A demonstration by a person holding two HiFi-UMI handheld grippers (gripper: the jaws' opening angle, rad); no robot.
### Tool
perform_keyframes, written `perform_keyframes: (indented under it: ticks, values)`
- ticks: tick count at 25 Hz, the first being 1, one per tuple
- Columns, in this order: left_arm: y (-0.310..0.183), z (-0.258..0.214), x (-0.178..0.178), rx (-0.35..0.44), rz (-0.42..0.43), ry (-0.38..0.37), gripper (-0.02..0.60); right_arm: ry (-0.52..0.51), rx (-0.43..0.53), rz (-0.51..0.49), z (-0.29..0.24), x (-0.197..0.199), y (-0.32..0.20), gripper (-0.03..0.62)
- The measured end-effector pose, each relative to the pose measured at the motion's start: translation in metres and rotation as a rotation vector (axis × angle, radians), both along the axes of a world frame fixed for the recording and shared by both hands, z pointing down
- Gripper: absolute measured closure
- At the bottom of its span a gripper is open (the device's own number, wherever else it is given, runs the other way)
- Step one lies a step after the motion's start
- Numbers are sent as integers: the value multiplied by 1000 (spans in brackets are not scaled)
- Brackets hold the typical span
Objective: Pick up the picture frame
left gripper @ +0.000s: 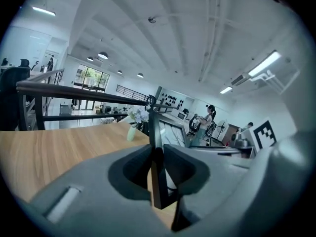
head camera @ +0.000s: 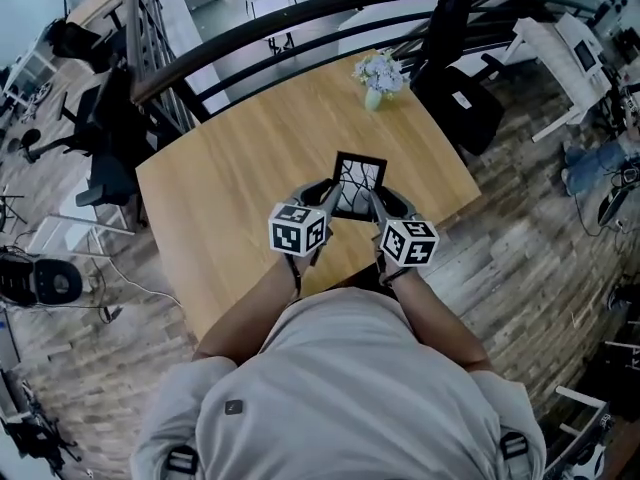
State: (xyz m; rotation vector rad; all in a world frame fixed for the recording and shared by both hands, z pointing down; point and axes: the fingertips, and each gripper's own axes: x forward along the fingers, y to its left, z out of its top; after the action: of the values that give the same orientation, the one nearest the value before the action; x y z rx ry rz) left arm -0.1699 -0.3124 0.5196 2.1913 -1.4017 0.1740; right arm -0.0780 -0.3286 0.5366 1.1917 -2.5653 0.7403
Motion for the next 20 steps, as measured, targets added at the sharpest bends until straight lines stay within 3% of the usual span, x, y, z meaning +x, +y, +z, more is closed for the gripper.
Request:
perform_keyframes:
  ticks: [13,20]
  values:
    - [30,-6,36,17,85,25,502,18,27,82,-12,37,41,502]
    - [45,-16,35,31,21,-3,502,-17,43,29,-20,37,50,502]
